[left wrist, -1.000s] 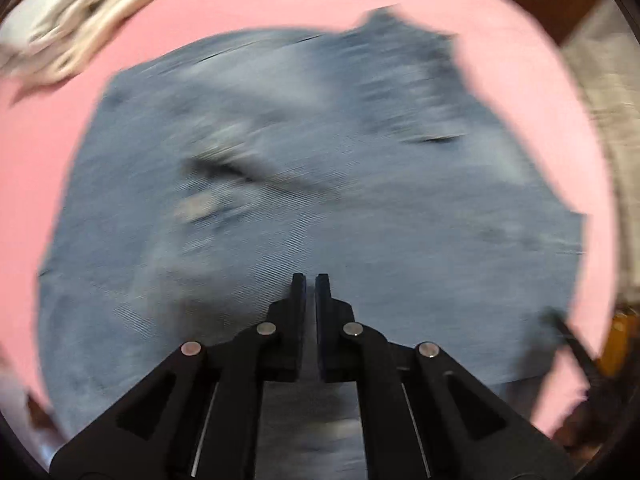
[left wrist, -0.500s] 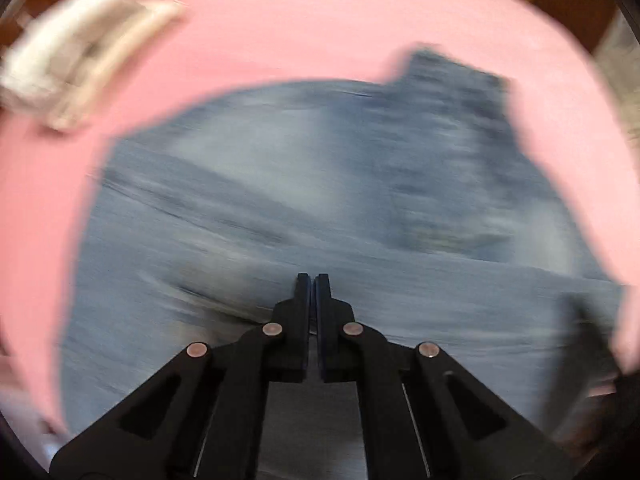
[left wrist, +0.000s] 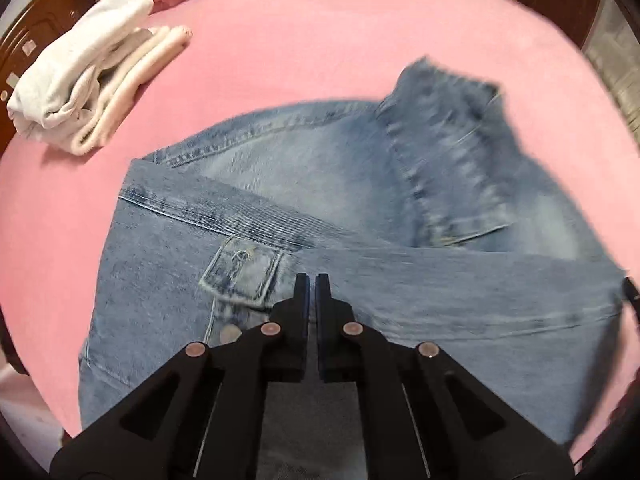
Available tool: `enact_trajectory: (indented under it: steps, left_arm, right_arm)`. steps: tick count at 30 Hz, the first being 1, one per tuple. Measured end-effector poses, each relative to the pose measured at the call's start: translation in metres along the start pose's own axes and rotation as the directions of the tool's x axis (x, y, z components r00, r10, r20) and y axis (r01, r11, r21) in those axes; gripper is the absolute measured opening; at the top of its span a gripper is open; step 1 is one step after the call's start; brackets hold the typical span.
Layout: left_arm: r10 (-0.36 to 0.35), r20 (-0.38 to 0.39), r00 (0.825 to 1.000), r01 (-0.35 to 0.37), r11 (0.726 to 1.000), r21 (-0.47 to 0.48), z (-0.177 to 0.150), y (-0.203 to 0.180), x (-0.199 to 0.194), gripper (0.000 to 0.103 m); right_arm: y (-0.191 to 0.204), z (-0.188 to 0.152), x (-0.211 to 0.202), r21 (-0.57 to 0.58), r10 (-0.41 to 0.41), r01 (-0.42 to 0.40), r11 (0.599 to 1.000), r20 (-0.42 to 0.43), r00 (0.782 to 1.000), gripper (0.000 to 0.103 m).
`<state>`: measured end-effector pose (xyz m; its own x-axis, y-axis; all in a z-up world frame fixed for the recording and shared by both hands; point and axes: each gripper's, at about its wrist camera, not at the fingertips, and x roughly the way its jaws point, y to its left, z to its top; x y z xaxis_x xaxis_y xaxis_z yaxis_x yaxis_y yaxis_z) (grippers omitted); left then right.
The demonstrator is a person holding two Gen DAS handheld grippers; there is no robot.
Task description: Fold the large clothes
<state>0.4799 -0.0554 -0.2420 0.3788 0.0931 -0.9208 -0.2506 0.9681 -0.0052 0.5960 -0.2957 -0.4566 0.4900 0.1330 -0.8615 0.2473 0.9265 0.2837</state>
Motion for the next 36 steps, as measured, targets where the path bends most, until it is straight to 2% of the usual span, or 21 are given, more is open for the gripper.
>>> enact_trajectory:
  steps: [2, 3, 4, 6, 9, 11, 14, 16, 19, 20, 23, 26, 29, 31, 36]
  left_arm:
    - [-0.017, 0.006, 1.000, 0.017, 1.000, -0.005, -0.010, 0.006, -0.016, 0.005]
    - [-0.023, 0.001, 1.000, 0.023, 1.000, -0.009, -0.021, 0.015, -0.036, 0.014]
    - [-0.028, -0.006, 1.000, 0.028, 0.999, -0.019, -0.032, 0.020, -0.046, 0.028]
    - [-0.031, -0.015, 0.999, 0.030, 0.998, -0.049, -0.056, 0.026, -0.061, 0.044]
    - [-0.029, -0.047, 0.998, 0.025, 0.997, -0.078, -0.097, 0.033, -0.073, 0.045]
    - [-0.034, -0.083, 0.996, 0.026, 0.995, -0.093, -0.124, 0.038, -0.078, 0.046]
    - [-0.046, -0.141, 0.989, 0.032, 0.994, -0.101, -0.162, 0.046, -0.084, 0.053]
    - [-0.051, -0.169, 0.984, 0.037, 0.996, -0.085, -0.184, 0.051, -0.089, 0.055]
    - [-0.054, -0.195, 0.979, 0.045, 0.998, -0.050, -0.215, 0.063, -0.100, 0.057]
    - [-0.065, -0.201, 0.977, 0.058, 0.998, -0.039, -0.225, 0.068, -0.105, 0.057]
    - [-0.099, -0.210, 0.973, 0.101, 0.995, -0.002, -0.248, 0.086, -0.123, 0.058]
    - [-0.121, -0.191, 0.974, 0.130, 0.991, 0.036, -0.261, 0.104, -0.143, 0.061]
    - [-0.135, -0.173, 0.976, 0.151, 0.985, 0.082, -0.271, 0.126, -0.168, 0.069]
    - [-0.135, -0.163, 0.977, 0.153, 0.983, 0.102, -0.272, 0.138, -0.181, 0.074]
    - [-0.108, -0.175, 0.979, 0.129, 0.985, 0.116, -0.281, 0.185, -0.194, 0.076]
  right_arm:
    - [0.012, -0.015, -0.014, 0.019, 0.063, -0.063, 0.998, -0.005, 0.998, 0.008]
    - [0.023, -0.025, -0.017, 0.008, 0.072, -0.072, 0.997, -0.018, 0.997, 0.016]
    - [0.034, -0.037, -0.019, -0.015, 0.073, -0.073, 0.997, -0.036, 0.997, 0.025]
    - [0.046, -0.064, -0.025, -0.065, 0.068, -0.072, 0.995, -0.067, 0.995, 0.033]
    - [0.063, -0.115, -0.032, -0.103, 0.059, -0.074, 0.992, -0.137, 0.989, 0.035]
    - [0.071, -0.151, -0.037, -0.099, 0.072, -0.093, 0.991, -0.205, 0.976, 0.036]
    - [0.074, -0.200, -0.053, -0.090, 0.059, -0.084, 0.992, -0.254, 0.965, 0.050]
    - [0.076, -0.223, -0.068, -0.091, 0.049, -0.074, 0.993, -0.250, 0.967, 0.067]
    - [0.083, -0.258, -0.096, -0.104, 0.027, -0.052, 0.993, -0.228, 0.973, 0.081]
    - [0.090, -0.265, -0.101, -0.108, 0.020, -0.045, 0.993, -0.223, 0.975, 0.082]
    - [0.074, -0.282, -0.141, -0.098, -0.005, -0.015, 0.995, -0.201, 0.979, 0.084]
    - [0.072, -0.311, -0.183, -0.087, -0.036, 0.023, 0.996, -0.154, 0.987, 0.087]
    - [0.081, -0.335, -0.213, -0.089, -0.077, 0.066, 0.994, -0.126, 0.989, 0.089]
    - [0.071, -0.351, -0.242, -0.081, -0.080, 0.071, 0.994, -0.115, 0.990, 0.090]
    - [0.046, -0.394, -0.264, -0.022, -0.067, 0.064, 0.998, -0.167, 0.984, 0.091]
